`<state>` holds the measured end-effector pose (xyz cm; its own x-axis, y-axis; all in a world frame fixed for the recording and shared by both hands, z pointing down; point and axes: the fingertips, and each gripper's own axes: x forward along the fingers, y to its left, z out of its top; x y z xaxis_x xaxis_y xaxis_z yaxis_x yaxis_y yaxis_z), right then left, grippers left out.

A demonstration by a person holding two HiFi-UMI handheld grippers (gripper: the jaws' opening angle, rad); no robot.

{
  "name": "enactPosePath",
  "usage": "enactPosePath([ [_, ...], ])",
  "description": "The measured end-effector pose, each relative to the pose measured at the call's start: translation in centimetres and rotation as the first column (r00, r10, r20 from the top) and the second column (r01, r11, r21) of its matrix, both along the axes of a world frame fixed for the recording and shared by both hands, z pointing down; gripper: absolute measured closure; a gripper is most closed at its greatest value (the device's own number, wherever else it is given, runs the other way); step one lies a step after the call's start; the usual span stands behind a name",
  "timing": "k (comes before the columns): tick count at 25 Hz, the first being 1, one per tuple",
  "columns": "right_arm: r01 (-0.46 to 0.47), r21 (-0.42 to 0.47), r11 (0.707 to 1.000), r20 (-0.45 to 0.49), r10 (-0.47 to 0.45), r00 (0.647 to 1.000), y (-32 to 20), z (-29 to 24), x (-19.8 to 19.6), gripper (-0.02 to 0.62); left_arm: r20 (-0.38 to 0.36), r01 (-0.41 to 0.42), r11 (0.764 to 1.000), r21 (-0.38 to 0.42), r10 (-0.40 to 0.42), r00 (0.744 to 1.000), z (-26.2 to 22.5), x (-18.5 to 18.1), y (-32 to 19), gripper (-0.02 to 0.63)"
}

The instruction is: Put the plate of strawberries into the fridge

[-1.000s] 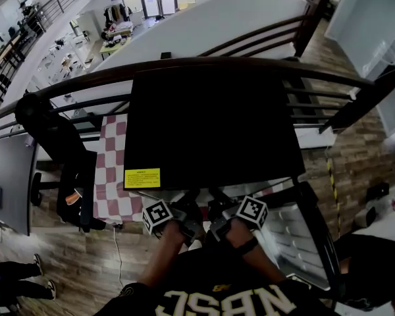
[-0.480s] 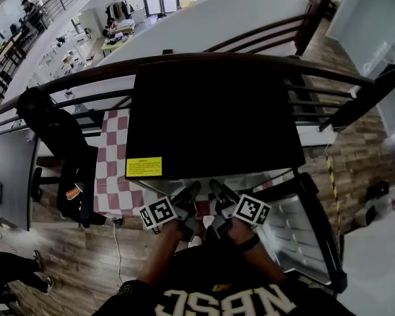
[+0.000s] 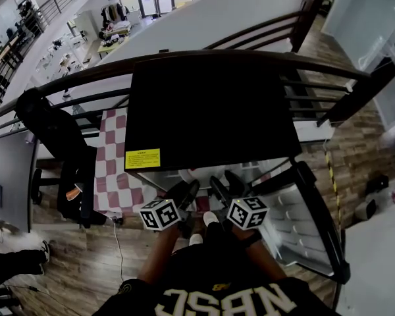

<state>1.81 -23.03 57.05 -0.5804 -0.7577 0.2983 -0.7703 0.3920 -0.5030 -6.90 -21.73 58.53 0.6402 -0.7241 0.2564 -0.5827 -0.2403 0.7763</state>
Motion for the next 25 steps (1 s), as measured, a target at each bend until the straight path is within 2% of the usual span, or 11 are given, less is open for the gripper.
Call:
enactPosePath([
  [5,-0.008,0.039,0.999,-0.072,0.011,0.997,0.4,0.0,0.2,0.351,0.098,-0.007,0.999,0.049,0.003,0.995,-0.1,-0.3,0.4,0.428],
  [12,-0.013,0.099,0.995,-0.157,0.029,0.987,1.0,-0.2,0.5,0.353,0.245,-0.019,0.986,0.163,-0.022,0.969,-0.9,-1.1,0.9,0.428],
  [16,0.024,0.152,0.988,-0.281,0.020,0.960,1.7,-0.3,0.3,0.353,0.300,-0.047,0.977,0.207,-0.018,0.954,-1.3,-1.1,1.5,0.428],
  [18,0.030,0.171,0.985,-0.315,0.026,0.949,2.1,-0.3,0.3,0.353,0.347,-0.062,0.973,0.222,-0.019,0.938,-1.2,-1.1,1.8,0.428],
  [22,0.037,0.175,0.984,-0.362,0.030,0.932,2.7,0.1,0.1,0.353,0.482,-0.111,0.965,0.239,-0.018,0.876,-0.3,-1.3,2.5,0.430],
  [25,0.043,0.179,0.983,-0.396,0.031,0.918,3.3,0.7,0.1,0.354,0.520,-0.125,0.953,0.276,-0.039,0.853,-0.4,-1.3,2.7,0.430],
])
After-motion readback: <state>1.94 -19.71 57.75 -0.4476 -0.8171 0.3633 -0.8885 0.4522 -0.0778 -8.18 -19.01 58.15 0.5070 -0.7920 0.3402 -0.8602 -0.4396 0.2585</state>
